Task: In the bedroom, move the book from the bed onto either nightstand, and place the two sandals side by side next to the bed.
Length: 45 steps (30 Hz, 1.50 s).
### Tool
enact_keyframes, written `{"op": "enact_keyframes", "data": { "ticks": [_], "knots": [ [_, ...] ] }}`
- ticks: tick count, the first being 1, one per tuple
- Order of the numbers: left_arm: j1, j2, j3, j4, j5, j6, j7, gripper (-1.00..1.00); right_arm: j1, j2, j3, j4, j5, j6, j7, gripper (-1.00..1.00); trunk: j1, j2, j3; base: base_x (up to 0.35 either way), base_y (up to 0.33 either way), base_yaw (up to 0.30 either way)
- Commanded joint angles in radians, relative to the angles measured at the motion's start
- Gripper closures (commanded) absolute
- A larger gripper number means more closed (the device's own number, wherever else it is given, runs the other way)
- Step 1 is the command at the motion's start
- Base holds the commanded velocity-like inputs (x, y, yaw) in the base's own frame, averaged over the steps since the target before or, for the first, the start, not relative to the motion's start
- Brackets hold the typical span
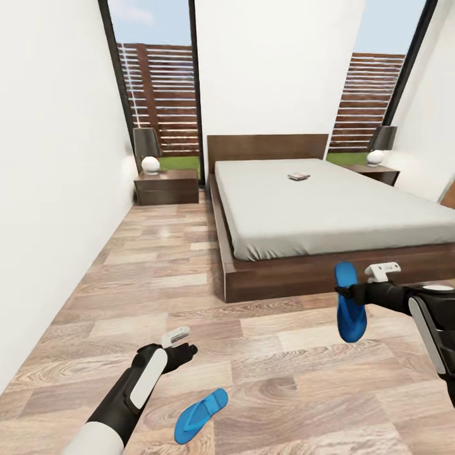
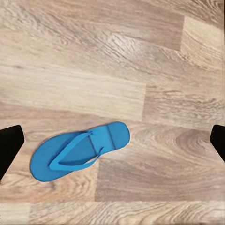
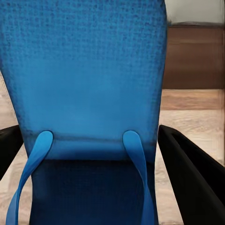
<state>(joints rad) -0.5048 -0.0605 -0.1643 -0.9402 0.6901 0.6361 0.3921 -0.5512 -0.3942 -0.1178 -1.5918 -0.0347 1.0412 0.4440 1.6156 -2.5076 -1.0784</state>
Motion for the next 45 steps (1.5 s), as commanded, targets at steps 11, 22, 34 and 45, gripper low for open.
{"op": "enact_keyframes", "data": {
  "ticks": [11,22,34,45],
  "knots": [
    [-0.001,0.000,0.002,0.004,0.011,0.002,0.010,-1.00,-0.004,0.000,-0.035,0.035,0.001,0.006,-0.005,1.00,0.000,0.000,-0.001,0.000,0.272,-0.270],
    [-0.010,0.017,0.014,0.002,0.015,0.071,0.088,-1.00,-0.012,0.001,-0.037,0.080,0.000,0.006,-0.005,1.00,0.000,0.000,-0.001,0.000,0.055,-0.270],
    [-0.027,0.024,0.006,0.015,0.011,0.101,0.177,-1.00,-0.013,0.003,-0.035,0.104,0.001,0.006,-0.005,1.00,0.005,-0.003,-0.043,0.000,0.004,-0.270],
    [-0.030,0.030,-0.001,0.054,-0.041,0.067,0.139,-1.00,-0.013,0.083,-0.033,0.107,0.000,0.006,-0.005,1.00,0.010,-0.006,-0.086,0.000,0.000,-0.270]
  ]
}}
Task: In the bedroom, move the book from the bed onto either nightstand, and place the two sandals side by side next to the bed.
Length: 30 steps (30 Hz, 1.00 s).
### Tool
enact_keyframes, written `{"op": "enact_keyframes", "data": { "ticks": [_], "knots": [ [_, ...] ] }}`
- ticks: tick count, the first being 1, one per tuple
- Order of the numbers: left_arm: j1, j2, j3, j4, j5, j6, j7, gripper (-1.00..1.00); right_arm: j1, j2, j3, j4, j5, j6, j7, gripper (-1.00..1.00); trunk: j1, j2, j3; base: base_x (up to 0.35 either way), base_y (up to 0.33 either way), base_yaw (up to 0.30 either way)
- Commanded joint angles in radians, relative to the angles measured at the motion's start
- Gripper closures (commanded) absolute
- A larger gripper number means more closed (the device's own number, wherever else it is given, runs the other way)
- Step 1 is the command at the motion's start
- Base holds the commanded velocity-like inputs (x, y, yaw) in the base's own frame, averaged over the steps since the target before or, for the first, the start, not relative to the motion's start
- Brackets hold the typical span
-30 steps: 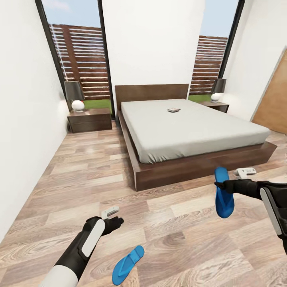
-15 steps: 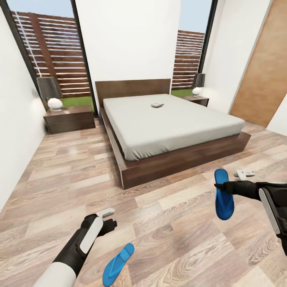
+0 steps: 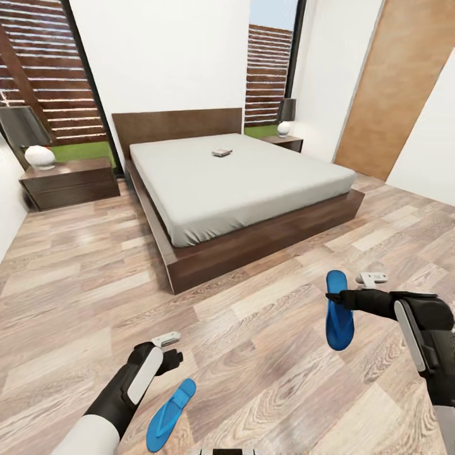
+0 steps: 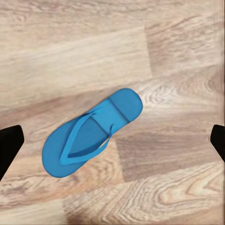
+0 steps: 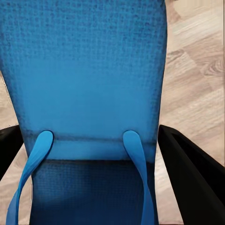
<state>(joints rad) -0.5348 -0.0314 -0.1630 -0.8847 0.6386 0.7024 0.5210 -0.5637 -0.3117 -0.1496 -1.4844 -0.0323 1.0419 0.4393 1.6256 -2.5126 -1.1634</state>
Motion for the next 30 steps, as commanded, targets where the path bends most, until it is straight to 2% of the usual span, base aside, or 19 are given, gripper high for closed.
{"op": "enact_keyframes", "data": {
  "ticks": [1,2,5,6,11,12,21,30],
  "knots": [
    [0.000,0.000,0.004,-0.001,0.010,-0.002,0.008,-1.00,-0.001,0.007,0.000,0.000,-0.002,0.005,0.000,1.00,0.000,-0.001,-0.005,0.000,0.000,-0.270],
    [0.000,0.000,0.012,0.000,0.010,-0.005,0.006,-1.00,-0.001,0.012,0.000,0.001,-0.002,0.005,0.000,1.00,0.001,-0.001,-0.009,0.000,0.000,-0.270],
    [-0.001,-0.001,0.067,0.002,0.011,-0.028,0.002,-1.00,-0.001,0.025,0.002,0.001,0.000,0.005,0.000,1.00,0.002,-0.002,-0.020,0.000,0.000,-0.270],
    [0.000,0.000,0.098,0.002,0.011,-0.039,0.001,-1.00,-0.001,0.029,0.002,0.001,0.001,0.005,-0.001,1.00,0.002,-0.002,-0.024,0.000,0.000,-0.270],
    [0.003,0.003,0.153,0.002,0.009,-0.056,0.002,-1.00,-0.001,0.038,0.004,0.000,0.000,0.005,-0.001,1.00,0.004,-0.003,-0.036,0.000,0.000,-0.270],
    [0.008,0.006,0.177,-0.002,0.007,-0.062,0.001,-1.00,0.001,0.048,0.007,-0.006,0.000,0.005,-0.001,1.00,0.004,-0.003,-0.036,0.000,0.000,-0.270],
    [0.016,0.011,0.180,0.008,-0.002,-0.065,0.000,-1.00,0.002,0.056,0.007,-0.009,0.003,0.005,-0.001,1.00,0.004,-0.003,-0.036,0.000,0.037,-0.270],
    [0.016,0.011,0.181,0.011,0.000,-0.066,-0.001,-1.00,0.002,0.057,0.006,-0.010,0.003,0.005,-0.001,1.00,0.004,-0.003,-0.036,0.000,0.269,-0.270]
  ]
}}
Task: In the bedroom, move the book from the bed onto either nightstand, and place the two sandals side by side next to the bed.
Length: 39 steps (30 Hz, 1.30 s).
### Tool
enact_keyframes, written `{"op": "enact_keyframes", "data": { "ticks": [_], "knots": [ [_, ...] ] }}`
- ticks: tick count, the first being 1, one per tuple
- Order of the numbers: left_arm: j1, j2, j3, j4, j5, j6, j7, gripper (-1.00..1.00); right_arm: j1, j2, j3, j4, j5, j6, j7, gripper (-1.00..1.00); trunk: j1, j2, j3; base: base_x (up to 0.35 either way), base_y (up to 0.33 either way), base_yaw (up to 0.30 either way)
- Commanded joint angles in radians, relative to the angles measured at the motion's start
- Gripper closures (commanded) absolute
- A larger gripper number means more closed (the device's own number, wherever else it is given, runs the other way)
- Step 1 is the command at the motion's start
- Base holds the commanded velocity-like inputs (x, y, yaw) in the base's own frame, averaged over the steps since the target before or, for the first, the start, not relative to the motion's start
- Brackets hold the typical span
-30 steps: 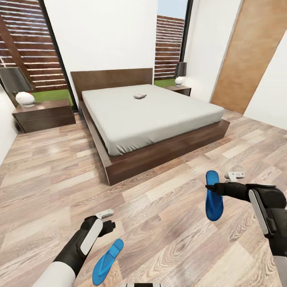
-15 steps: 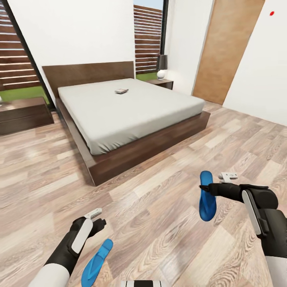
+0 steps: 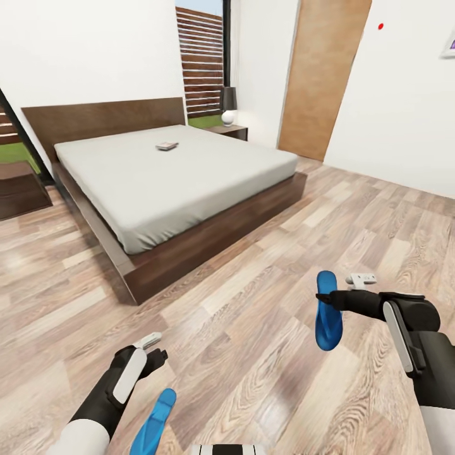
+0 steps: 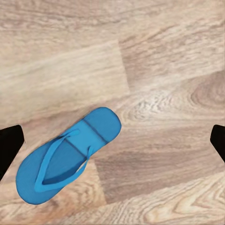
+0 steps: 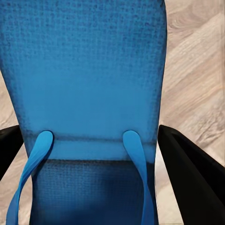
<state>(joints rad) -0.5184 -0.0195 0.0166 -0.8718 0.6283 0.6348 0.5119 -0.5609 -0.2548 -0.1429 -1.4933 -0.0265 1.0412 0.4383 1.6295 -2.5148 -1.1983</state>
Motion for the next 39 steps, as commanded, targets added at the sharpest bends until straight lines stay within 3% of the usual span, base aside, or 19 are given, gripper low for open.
{"op": "enact_keyframes", "data": {
  "ticks": [1,16,30,37,39],
  "knots": [
    [0.000,0.000,0.002,-0.001,0.011,0.002,0.007,-1.00,-0.001,0.000,-0.001,-0.001,-0.003,0.006,0.000,1.00,0.000,0.000,-0.001,0.000,0.310,-0.270],
    [0.000,-0.003,0.000,-0.001,0.018,0.002,0.007,-1.00,0.000,0.000,-0.002,-0.004,-0.005,0.006,0.000,1.00,0.000,0.000,-0.001,-0.001,0.146,-0.261],
    [-0.003,-0.002,0.009,-0.008,0.021,0.014,-0.017,-1.00,0.010,0.000,0.002,-0.009,-0.009,0.006,0.002,1.00,0.000,0.000,-0.001,-0.160,0.080,-0.033],
    [-0.022,-0.002,0.007,-0.012,0.013,0.058,-0.011,-1.00,0.010,0.000,0.002,-0.013,-0.011,0.006,0.003,1.00,0.003,-0.002,-0.028,-0.013,0.007,-0.001],
    [-0.050,0.004,-0.004,-0.003,-0.016,0.068,-0.006,-1.00,0.010,0.000,-0.001,-0.031,-0.012,0.006,0.003,1.00,0.004,-0.002,-0.036,-0.004,0.002,0.000]
  ]
}}
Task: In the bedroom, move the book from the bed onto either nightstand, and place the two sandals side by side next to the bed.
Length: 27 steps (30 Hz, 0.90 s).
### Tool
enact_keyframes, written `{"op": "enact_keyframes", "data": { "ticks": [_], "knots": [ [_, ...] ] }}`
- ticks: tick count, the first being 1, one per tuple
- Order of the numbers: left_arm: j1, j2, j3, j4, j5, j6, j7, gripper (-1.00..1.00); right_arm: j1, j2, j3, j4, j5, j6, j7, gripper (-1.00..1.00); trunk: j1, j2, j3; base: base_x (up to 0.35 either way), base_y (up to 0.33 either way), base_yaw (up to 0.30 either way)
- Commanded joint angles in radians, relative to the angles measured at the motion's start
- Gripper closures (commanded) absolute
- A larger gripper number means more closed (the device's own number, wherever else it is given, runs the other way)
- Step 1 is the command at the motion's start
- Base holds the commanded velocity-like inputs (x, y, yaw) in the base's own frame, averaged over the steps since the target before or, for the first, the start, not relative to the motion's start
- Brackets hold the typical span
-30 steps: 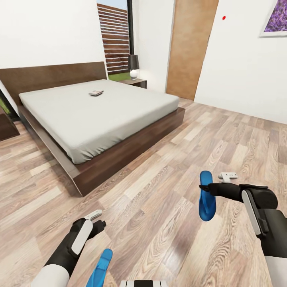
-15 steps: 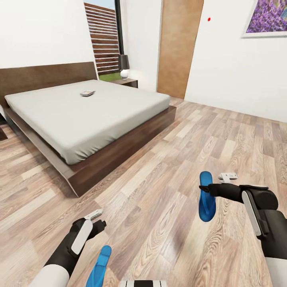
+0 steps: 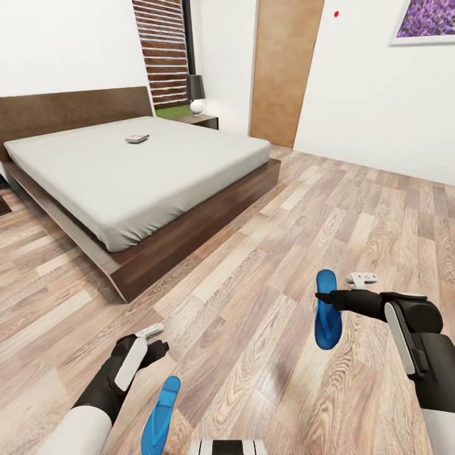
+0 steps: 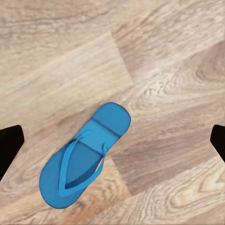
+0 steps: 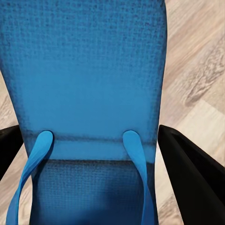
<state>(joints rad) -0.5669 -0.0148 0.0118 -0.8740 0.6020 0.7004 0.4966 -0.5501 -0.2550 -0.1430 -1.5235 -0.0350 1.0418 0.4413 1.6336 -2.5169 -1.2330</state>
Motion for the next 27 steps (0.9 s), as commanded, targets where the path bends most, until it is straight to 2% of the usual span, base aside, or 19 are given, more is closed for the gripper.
{"op": "enact_keyframes", "data": {
  "ticks": [1,2,5,8,13,14,15,21,27],
  "knots": [
    [-0.010,0.001,-0.008,0.004,-0.008,0.005,0.008,-1.00,-0.001,0.000,-0.002,-0.009,-0.003,0.005,0.000,1.00,0.000,-0.001,-0.005,-0.003,0.001,0.000],
    [-0.033,0.005,-0.045,0.035,-0.064,0.009,0.002,-1.00,0.000,0.000,-0.002,-0.035,-0.004,0.005,0.000,1.00,0.001,-0.001,-0.009,-0.001,0.001,0.000],
    [-0.081,0.008,-0.087,0.106,-0.118,0.008,-0.039,-1.00,0.002,0.000,-0.002,-0.068,-0.005,0.005,0.000,1.00,0.002,-0.002,-0.020,0.000,0.000,0.000],
    [-0.104,0.014,-0.104,0.157,-0.140,0.002,-0.077,-1.00,0.002,0.000,-0.002,-0.077,-0.005,0.005,0.000,1.00,0.003,-0.002,-0.032,0.000,0.000,0.000],
    [-0.135,0.040,-0.119,0.236,-0.176,-0.009,-0.170,-1.00,0.003,-0.001,-0.004,-0.085,-0.006,0.005,0.003,1.00,0.006,-0.003,-0.051,0.000,0.000,0.000],
    [-0.135,0.040,-0.119,0.236,-0.176,-0.009,-0.170,-1.00,0.003,-0.001,-0.004,-0.085,-0.006,0.005,0.003,1.00,0.006,-0.004,-0.055,0.000,0.000,0.000],
    [-0.152,0.048,-0.123,0.282,-0.205,-0.017,-0.222,-1.00,0.004,-0.002,-0.007,-0.087,-0.006,0.005,0.005,1.00,0.007,-0.004,-0.059,0.000,0.000,0.000],
    [-0.168,0.043,-0.127,0.348,-0.279,-0.070,-0.292,-1.00,-0.007,-0.003,-0.010,-0.088,-0.008,0.005,0.006,1.00,0.009,-0.005,-0.082,0.000,0.000,0.000],
    [-0.171,0.042,-0.148,0.368,-0.298,-0.106,-0.333,-1.00,-0.010,0.002,-0.004,-0.088,-0.007,0.005,0.003,1.00,0.012,-0.007,-0.105,0.000,0.000,0.000]
  ]
}}
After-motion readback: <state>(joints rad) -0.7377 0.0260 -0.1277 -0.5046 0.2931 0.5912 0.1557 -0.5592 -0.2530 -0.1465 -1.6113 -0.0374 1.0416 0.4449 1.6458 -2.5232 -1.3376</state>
